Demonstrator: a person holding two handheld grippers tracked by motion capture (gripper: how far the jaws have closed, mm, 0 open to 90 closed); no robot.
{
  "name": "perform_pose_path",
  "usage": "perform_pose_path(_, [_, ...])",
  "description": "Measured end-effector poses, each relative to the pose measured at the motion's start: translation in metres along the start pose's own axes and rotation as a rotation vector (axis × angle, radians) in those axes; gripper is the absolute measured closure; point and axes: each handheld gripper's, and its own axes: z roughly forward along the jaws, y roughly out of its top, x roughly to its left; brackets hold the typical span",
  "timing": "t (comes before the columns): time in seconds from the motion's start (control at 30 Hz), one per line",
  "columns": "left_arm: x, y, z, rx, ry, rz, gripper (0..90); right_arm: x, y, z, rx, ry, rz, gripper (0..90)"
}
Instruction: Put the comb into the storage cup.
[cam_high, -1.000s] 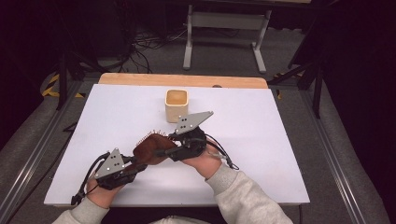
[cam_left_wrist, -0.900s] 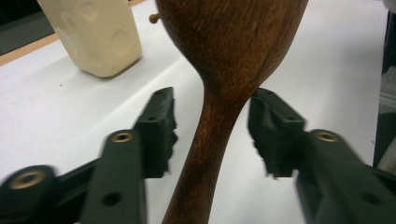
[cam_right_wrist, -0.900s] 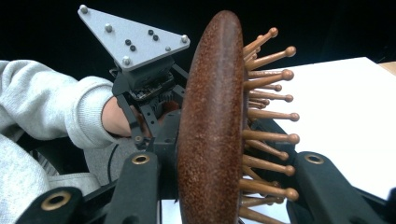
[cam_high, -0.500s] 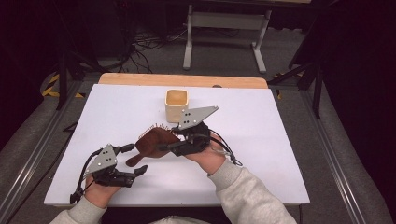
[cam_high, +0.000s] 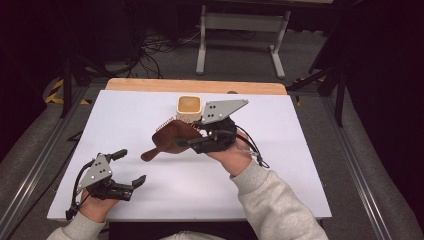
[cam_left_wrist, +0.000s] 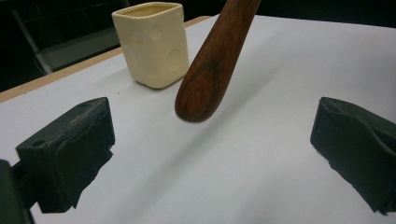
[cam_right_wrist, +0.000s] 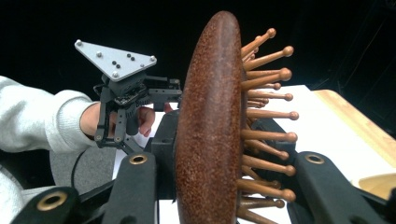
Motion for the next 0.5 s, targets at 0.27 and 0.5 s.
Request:
perform_pose_path(0.27, [0.003,-0.003,-0.002,-0.002,0.02,-0.001,0.2,-0.01,0.011,-0.013,-0.011,-0.046,-0.004,58.6])
perform_pose_path(0.5, [0.006,-0.005,-0.003,-0.001,0.025,-0.008,0.2,-0.021,0.021,-0.022,-0.008,-0.092,-0.003,58.5])
